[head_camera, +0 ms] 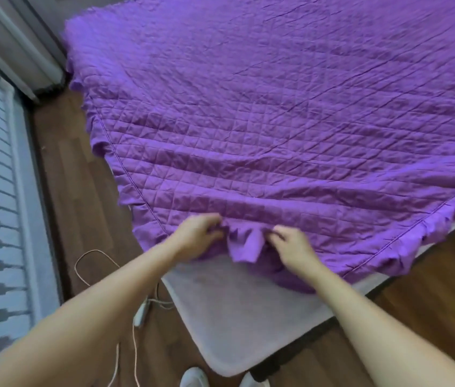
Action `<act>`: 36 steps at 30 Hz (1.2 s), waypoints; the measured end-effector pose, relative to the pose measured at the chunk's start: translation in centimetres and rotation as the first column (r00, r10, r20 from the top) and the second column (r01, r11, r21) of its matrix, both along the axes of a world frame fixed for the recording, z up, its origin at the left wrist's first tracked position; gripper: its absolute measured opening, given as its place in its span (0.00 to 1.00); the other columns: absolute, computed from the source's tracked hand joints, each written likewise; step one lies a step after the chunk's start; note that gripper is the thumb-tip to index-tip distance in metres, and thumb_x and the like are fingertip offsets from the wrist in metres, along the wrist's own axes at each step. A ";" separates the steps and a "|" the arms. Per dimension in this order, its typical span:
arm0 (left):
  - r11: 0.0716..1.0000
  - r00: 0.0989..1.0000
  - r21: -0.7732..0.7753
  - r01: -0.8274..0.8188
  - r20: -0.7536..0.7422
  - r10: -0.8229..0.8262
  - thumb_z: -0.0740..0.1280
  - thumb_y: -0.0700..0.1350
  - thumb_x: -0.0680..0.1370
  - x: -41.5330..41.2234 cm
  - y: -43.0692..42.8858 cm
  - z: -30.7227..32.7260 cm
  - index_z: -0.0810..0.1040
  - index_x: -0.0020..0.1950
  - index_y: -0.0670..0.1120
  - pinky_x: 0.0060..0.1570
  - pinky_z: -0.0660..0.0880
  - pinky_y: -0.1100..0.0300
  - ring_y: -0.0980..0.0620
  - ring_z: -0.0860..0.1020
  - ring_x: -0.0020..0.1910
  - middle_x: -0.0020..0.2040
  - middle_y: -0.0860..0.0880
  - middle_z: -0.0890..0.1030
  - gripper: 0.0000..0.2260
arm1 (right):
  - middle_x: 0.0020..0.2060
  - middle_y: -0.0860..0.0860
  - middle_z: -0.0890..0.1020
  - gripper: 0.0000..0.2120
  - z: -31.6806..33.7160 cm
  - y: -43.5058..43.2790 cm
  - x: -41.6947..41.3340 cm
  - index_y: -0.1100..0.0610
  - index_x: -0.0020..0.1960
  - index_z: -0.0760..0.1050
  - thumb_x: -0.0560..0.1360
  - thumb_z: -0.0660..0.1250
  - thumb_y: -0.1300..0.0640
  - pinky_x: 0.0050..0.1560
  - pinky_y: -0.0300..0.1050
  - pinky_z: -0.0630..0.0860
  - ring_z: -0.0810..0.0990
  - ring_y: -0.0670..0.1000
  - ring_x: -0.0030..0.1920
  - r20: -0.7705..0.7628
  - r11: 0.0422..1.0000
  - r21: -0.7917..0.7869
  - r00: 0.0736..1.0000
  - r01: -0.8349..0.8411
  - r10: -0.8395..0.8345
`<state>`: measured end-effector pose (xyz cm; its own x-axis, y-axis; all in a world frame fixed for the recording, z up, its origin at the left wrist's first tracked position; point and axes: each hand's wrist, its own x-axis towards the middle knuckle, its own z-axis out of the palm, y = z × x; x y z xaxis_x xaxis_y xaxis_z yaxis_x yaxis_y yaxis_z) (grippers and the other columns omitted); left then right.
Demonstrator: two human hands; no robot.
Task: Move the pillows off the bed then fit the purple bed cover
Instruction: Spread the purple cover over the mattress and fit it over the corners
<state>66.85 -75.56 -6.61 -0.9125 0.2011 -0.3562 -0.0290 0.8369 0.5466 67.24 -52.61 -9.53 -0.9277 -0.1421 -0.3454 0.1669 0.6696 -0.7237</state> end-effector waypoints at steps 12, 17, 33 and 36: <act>0.772 0.814 -0.527 0.356 -0.231 -0.533 0.65 0.53 0.72 -1.7 -0.1 -6.3 0.71 0.65 0.52 0.64 0.64 0.49 0.46 0.72 0.65 0.67 0.49 0.73 0.22 | 0.52 0.51 0.80 0.10 -4.4 -0.3 -0.3 0.51 0.50 0.77 0.73 0.61 0.49 0.61 0.57 0.62 0.78 0.56 0.52 -0.571 0.806 0.588 0.671 -0.068 0.473; 0.739 0.900 -0.567 0.364 0.011 -0.435 0.60 0.55 0.77 -2.9 1.1 -7.7 0.53 0.75 0.53 0.72 0.52 0.44 0.44 0.55 0.75 0.77 0.49 0.55 0.28 | 0.53 0.53 0.81 0.28 -7.7 0.1 -1.1 0.55 0.55 0.78 0.62 0.72 0.40 0.62 0.70 0.61 0.78 0.56 0.57 -0.200 0.600 0.772 0.816 -0.211 0.543; 0.826 0.667 -0.510 0.241 -0.531 -0.523 0.62 0.37 0.71 3.7 -0.6 -7.2 0.78 0.40 0.48 0.63 0.63 0.54 0.53 0.81 0.45 0.40 0.55 0.82 0.08 | 0.43 0.51 0.83 0.06 -8.2 1.1 3.6 0.53 0.43 0.78 0.72 0.63 0.61 0.59 0.61 0.69 0.81 0.55 0.44 -0.629 0.740 0.671 0.494 -0.046 0.600; 0.840 0.672 -0.496 0.220 -0.547 -0.499 0.61 0.37 0.71 5.5 -0.5 -6.7 0.77 0.39 0.49 0.61 0.64 0.54 0.53 0.81 0.42 0.39 0.55 0.81 0.09 | 0.44 0.51 0.83 0.06 -7.4 1.2 5.4 0.53 0.43 0.79 0.69 0.66 0.60 0.59 0.62 0.69 0.82 0.54 0.46 -0.629 0.748 0.660 0.493 -0.071 0.601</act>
<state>72.35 -76.01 -13.28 -0.8207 0.5487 0.1593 0.5514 0.8337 -0.0306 72.65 -51.43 -16.98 -0.7465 -0.5673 0.3476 -0.5930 0.8042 0.0390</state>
